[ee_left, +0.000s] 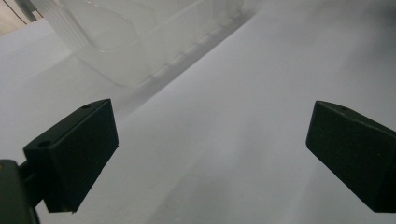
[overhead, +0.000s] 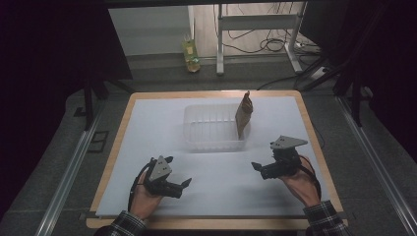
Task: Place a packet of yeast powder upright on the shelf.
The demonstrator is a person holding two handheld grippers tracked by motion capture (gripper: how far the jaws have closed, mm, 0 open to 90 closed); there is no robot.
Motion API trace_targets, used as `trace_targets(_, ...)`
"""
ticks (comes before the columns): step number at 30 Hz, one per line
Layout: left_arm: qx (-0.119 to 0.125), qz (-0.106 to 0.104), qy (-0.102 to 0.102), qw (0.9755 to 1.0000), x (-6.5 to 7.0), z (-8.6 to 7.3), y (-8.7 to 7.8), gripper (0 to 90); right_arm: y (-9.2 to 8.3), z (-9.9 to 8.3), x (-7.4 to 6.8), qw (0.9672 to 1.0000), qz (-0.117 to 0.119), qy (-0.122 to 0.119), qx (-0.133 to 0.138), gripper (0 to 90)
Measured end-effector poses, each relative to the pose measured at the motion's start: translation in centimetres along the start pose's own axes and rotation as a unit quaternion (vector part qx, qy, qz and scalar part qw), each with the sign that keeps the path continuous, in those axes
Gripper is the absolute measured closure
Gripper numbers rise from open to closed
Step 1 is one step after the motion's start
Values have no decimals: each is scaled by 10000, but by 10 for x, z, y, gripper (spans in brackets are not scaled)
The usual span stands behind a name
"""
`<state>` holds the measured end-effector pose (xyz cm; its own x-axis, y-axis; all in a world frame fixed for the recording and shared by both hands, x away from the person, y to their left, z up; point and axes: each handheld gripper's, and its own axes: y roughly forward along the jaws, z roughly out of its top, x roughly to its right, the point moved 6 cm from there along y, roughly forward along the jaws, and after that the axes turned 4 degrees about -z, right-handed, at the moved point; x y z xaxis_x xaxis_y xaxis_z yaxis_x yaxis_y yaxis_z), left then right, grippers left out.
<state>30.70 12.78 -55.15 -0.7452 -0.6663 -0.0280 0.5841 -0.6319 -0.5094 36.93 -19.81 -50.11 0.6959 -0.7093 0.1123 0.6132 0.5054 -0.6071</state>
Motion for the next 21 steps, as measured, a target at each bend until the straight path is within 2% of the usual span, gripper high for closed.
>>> trace_targets(11, -21, 9, 5, 10000, -3, 0, -1, 24, -10, -14, -3, 10000, 31, 65, 39, 0)
trace_targets(21, -44, 14, 26, 10000, -3, -1, -2, 27, -21, -24, -6, 9998, -130, -117, 98, 0)
